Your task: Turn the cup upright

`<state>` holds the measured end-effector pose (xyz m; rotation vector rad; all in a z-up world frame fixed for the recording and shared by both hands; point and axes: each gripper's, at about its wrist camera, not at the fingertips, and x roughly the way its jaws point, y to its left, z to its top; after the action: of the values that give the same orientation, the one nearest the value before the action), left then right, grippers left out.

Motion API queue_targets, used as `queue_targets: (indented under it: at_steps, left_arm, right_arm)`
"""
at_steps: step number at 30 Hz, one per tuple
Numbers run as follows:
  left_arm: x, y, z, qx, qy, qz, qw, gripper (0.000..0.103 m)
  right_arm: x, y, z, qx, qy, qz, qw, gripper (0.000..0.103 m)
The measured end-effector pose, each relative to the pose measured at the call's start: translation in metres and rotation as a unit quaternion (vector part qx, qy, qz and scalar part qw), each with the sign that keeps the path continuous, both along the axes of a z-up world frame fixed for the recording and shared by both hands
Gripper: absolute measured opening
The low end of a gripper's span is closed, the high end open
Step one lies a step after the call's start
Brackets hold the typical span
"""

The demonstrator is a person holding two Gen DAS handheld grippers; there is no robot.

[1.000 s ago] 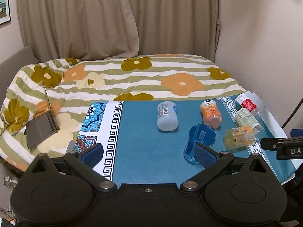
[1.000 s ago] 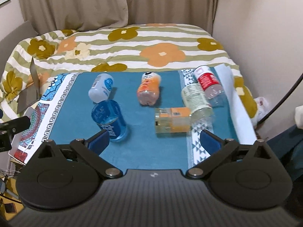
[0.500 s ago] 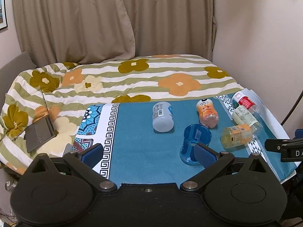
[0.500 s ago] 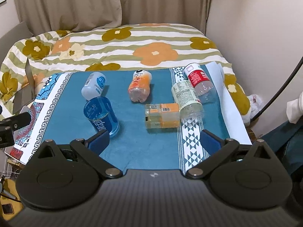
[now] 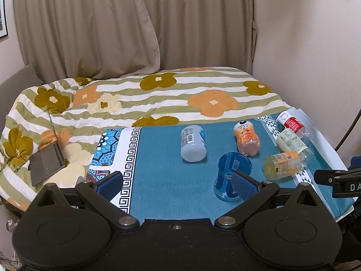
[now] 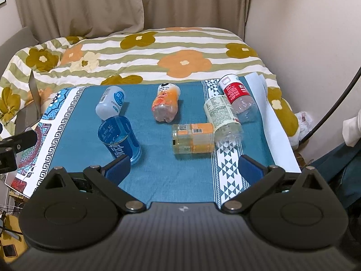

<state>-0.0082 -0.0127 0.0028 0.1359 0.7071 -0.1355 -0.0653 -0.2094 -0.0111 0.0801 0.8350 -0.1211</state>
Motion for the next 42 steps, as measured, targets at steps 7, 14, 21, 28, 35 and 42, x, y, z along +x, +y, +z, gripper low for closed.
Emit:
queue_targets:
  at_steps: [7, 14, 21, 28, 35, 42]
  left_arm:
    - [0.006, -0.005, 0.001, 0.001, 0.002, -0.006, 1.0, 0.103]
    - [0.005, -0.004, -0.001, 0.001, 0.003, -0.008, 1.0, 0.103]
    - [0.004, -0.004, -0.002, 0.005, 0.002, -0.007, 1.0, 0.103]
    - [0.001, 0.0, -0.001, 0.001, 0.001, -0.006, 1.0, 0.103]
    - [-0.003, -0.002, 0.0, 0.003, 0.0, -0.01, 0.9999, 0.103]
    - [-0.005, 0.0, 0.004, 0.002, -0.006, -0.001, 1.0, 0.103]
  right_arm:
    - [0.002, -0.001, -0.003, -0.005, 0.003, -0.002, 1.0, 0.103]
    - [0.004, -0.001, -0.004, -0.004, 0.004, -0.003, 1.0, 0.103]
    - [0.003, 0.0, -0.004, -0.004, 0.005, -0.003, 1.0, 0.103]
    - [0.002, 0.001, -0.004, -0.003, 0.005, -0.003, 1.0, 0.103]
    - [0.002, 0.002, -0.004, -0.004, 0.004, -0.004, 1.0, 0.103]
    - [0.001, 0.002, -0.003, -0.004, 0.004, -0.004, 1.0, 0.103]
